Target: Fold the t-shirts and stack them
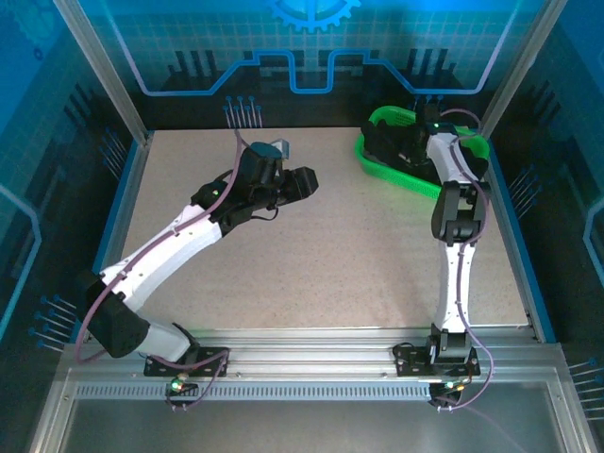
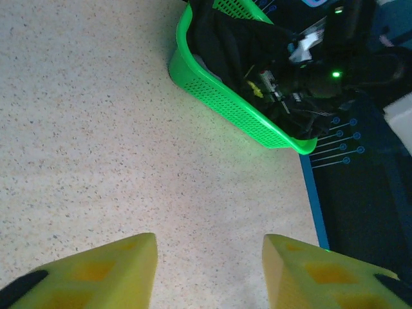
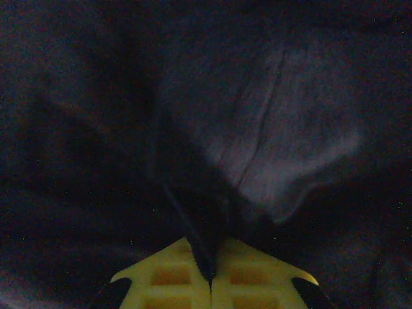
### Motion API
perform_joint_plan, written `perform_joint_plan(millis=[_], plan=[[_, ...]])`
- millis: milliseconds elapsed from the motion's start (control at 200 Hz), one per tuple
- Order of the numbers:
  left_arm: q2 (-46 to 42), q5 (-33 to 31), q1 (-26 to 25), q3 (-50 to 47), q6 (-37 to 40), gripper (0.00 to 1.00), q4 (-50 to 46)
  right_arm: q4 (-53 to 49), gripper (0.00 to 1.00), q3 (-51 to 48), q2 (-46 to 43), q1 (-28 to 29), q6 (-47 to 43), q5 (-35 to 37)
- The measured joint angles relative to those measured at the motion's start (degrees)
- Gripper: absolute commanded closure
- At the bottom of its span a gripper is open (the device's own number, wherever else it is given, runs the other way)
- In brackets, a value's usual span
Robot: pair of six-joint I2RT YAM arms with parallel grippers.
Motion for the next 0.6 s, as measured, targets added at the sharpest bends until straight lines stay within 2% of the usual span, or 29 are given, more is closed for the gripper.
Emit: perform_joint_plan(millis=[300,465,600], plan=[[1.3,-0.1,0.1,0.0,0.2,0.64,-0.2,6.1,1.00,0.1,-23.7,5.1,0.4,5.3],[1.4,-1.1,2.0,0.0,0.1,0.62,-2.2,7.4,1.00,6.7,-30.1,9.6,-1.4,8.9],[1.1,-2.9,6.2,0.0,-0.5,0.63,-4.5,8.0,1.00,14.4,-32.1,17.4,-5.2,11.5]])
